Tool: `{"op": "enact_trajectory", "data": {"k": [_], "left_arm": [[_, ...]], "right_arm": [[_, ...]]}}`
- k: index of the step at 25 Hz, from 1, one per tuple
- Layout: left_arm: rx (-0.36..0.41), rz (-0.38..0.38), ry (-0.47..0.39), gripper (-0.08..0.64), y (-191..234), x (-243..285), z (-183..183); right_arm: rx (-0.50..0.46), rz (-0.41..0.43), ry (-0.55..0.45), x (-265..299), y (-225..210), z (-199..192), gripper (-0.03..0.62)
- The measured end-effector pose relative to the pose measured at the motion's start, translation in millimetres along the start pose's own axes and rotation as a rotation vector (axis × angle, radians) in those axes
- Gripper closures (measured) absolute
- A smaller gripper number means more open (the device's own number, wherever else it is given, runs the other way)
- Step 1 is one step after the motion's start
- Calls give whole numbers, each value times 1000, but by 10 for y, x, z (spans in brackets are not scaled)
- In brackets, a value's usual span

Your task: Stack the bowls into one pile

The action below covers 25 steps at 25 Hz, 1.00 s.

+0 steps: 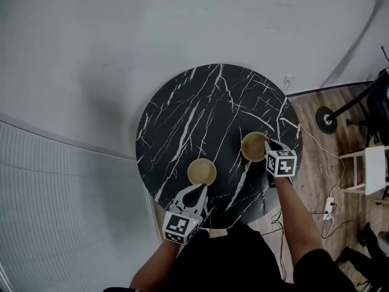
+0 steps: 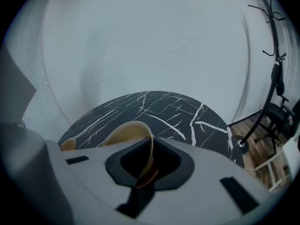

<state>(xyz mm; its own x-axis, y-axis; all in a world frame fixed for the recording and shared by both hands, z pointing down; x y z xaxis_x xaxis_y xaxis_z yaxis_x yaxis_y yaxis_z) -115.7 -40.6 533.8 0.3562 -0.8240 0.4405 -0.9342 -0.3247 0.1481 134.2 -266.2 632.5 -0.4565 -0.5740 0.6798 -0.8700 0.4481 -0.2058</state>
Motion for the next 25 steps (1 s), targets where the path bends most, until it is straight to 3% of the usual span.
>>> {"op": "enact_trajectory", "data": {"k": [8,13,20,25], "left_arm": [[-3,-11,-4,548,16,25,15],[4,-22,-7,548,11,13,22],[19,-34,-24,548,-6,-47,62],[24,-46,-21,548,-4,-88,40]], "right_arm": [[-35,-24,-13,28,29,78,498],[-74,-38,-48,-79,59,136,491],[-148,-18,-128,-395,310,258,513],[-235,-20,-188,-690,567,269,577]]}}
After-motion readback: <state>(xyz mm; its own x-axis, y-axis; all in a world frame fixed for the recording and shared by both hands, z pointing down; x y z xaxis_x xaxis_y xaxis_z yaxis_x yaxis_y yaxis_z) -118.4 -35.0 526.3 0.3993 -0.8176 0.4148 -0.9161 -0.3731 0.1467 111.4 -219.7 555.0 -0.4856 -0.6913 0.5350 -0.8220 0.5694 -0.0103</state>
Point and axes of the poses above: the fingertips, and each gripper's own axes: x forward along the fingers, y to its left, z out of its top, the point moved 6 cm from there along -x, backward along the fingers, and after that the axes turned 2 degrees about z, right-handed, at the moved point
